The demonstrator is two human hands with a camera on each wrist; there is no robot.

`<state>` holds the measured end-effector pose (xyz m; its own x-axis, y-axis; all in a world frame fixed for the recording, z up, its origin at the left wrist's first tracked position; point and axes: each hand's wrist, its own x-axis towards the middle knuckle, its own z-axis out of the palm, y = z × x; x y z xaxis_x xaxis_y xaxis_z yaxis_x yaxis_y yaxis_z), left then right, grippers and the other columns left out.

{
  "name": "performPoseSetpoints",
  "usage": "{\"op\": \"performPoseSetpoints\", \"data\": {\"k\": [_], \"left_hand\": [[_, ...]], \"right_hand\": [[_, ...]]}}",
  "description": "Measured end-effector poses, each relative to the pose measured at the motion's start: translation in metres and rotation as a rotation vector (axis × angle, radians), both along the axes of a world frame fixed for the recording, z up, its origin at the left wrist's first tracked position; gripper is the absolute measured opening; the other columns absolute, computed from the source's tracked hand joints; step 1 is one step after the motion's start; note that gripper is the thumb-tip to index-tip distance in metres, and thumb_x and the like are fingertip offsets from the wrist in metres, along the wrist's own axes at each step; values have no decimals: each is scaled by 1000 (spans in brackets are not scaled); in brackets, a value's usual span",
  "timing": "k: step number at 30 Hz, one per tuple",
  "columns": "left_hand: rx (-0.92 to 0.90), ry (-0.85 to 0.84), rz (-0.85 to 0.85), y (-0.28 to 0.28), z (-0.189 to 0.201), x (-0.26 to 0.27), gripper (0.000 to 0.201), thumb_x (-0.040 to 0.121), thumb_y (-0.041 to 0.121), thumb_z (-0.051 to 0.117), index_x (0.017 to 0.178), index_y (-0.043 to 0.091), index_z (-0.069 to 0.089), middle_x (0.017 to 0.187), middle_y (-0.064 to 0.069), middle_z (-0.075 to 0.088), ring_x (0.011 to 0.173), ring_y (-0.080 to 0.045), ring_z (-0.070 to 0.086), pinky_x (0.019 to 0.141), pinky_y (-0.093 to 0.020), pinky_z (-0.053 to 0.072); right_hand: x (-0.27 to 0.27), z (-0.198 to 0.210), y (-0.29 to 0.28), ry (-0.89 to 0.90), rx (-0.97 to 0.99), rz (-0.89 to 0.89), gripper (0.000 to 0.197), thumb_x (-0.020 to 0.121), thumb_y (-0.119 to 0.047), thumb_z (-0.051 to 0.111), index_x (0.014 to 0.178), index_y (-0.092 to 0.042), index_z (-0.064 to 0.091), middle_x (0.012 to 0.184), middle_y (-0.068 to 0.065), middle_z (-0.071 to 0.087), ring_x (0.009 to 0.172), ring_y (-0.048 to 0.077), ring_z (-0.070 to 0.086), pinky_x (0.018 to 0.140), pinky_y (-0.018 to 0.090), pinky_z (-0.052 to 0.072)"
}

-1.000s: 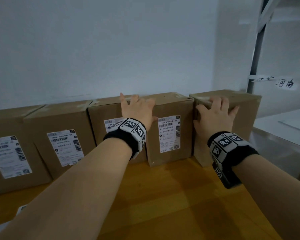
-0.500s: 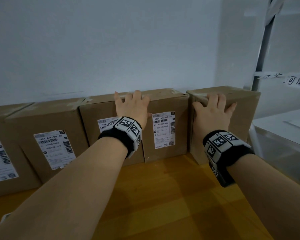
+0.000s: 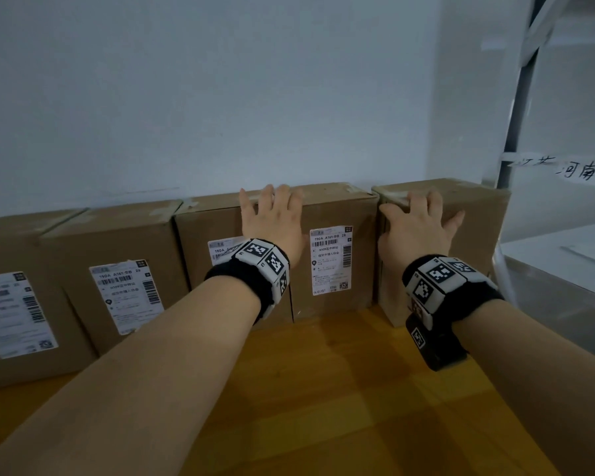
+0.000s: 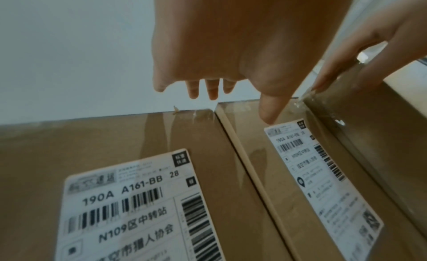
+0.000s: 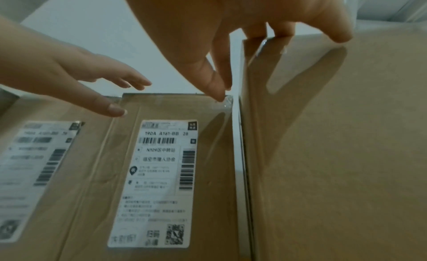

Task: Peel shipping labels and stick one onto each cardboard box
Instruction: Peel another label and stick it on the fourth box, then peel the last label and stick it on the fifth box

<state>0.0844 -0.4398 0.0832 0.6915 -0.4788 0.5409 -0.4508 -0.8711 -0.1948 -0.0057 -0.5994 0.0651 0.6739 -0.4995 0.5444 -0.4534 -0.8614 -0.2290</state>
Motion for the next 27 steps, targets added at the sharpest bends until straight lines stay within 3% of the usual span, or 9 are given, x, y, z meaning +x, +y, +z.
{"op": "performPoseSetpoints", "data": {"k": [3, 5, 8, 11, 17, 20, 23, 25, 27], "left_hand": [[-47, -28, -68, 13, 6, -17, 67, 92, 45, 45, 147, 17, 18, 152, -4, 21, 143, -25, 16, 116, -52, 6], [-74, -69, -112, 24, 11, -28, 59, 92, 43, 46, 141, 15, 30, 146, -4, 30, 137, -25, 26, 114, -45, 18], [-168, -88, -160, 47, 16, -46, 46, 92, 38, 47, 132, 15, 43, 135, -4, 42, 126, -23, 37, 103, -36, 33], [-225, -11, -139, 77, 25, -63, 40, 93, 36, 44, 128, 16, 48, 129, -4, 49, 120, -22, 44, 101, -37, 39], [-306, 210, -21, 164, 29, -91, 33, 95, 34, 42, 122, 18, 54, 121, -1, 58, 105, -18, 57, 90, -38, 50], [-353, 309, 60, 214, 28, -108, 30, 97, 31, 41, 119, 17, 57, 119, 0, 62, 104, -16, 59, 89, -30, 49], [-369, 387, 154, 262, 23, -123, 32, 99, 26, 39, 120, 13, 59, 121, -3, 62, 100, -14, 58, 82, -24, 43], [-369, 444, 213, 289, 17, -128, 31, 99, 24, 39, 117, 12, 62, 119, -4, 63, 91, -14, 58, 77, -26, 44], [-349, 503, 274, 311, 8, -128, 32, 99, 24, 40, 115, 11, 64, 122, -6, 63, 98, -18, 60, 82, -29, 47]], "right_hand": [[-9, 8, 11, 15, 19, 33, 50, 85, -21, 48, 133, -34, 47, 157, 7, 14, 145, 32, -5, 110, 67, -2], [-15, 12, 20, -2, -28, 52, 50, 83, -22, 51, 132, -32, 48, 158, 5, 10, 146, 29, -8, 111, 64, -6], [-23, 16, 41, -6, -40, 136, 48, 86, -24, 51, 134, -28, 47, 157, 5, 18, 147, 25, -1, 115, 54, -4], [-28, 17, 72, 13, 6, 242, 46, 87, -27, 51, 133, -23, 49, 147, 8, 36, 142, 26, 20, 118, 47, 10], [-32, 14, 157, 66, 196, 489, 38, 86, -22, 54, 123, -15, 57, 123, 10, 57, 107, 26, 56, 91, 41, 50], [-30, 10, 199, 161, 303, 612, 36, 89, -20, 52, 124, -16, 57, 123, 7, 60, 104, 23, 59, 85, 33, 51], [-29, 6, 244, 216, 360, 717, 28, 89, -18, 54, 112, -8, 65, 113, 10, 65, 100, 25, 61, 77, 30, 49], [-25, 1, 273, 254, 449, 755, 27, 87, -18, 57, 106, -3, 68, 105, 11, 68, 91, 25, 63, 76, 32, 52], [-18, -7, 298, 331, 626, 770, 27, 87, -17, 59, 105, 1, 68, 94, 13, 67, 82, 25, 63, 78, 34, 56]]}}
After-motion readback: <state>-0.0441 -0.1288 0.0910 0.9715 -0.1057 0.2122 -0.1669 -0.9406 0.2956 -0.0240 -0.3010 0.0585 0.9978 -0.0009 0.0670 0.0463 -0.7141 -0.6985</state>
